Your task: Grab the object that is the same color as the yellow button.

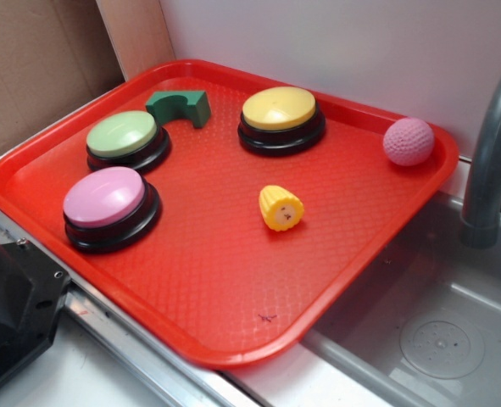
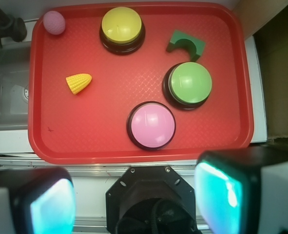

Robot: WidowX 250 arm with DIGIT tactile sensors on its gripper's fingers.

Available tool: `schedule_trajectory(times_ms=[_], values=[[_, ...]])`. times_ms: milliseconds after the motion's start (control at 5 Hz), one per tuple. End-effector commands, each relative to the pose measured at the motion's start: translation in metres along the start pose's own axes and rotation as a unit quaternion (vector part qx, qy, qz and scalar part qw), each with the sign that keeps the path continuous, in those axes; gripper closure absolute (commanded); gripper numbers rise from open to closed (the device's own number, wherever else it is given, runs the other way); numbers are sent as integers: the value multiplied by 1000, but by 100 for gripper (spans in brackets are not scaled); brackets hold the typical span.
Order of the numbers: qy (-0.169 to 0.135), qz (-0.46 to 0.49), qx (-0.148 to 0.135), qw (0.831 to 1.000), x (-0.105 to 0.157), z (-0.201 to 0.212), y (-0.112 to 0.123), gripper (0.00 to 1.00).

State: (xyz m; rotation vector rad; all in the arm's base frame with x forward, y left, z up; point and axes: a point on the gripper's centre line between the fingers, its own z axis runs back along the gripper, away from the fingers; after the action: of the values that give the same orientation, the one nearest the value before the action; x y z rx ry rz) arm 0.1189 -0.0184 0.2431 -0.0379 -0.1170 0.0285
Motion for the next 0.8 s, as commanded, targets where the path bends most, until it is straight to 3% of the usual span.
schedule_trajectory(times_ms=[0, 200, 400, 600], values=[[0, 0, 0, 1000, 0, 0, 0, 0], [12, 39, -28, 999, 20, -54, -22, 0], [11, 114, -40, 993, 46, -93, -57, 0], [22, 175, -57, 983, 69, -125, -73, 0]])
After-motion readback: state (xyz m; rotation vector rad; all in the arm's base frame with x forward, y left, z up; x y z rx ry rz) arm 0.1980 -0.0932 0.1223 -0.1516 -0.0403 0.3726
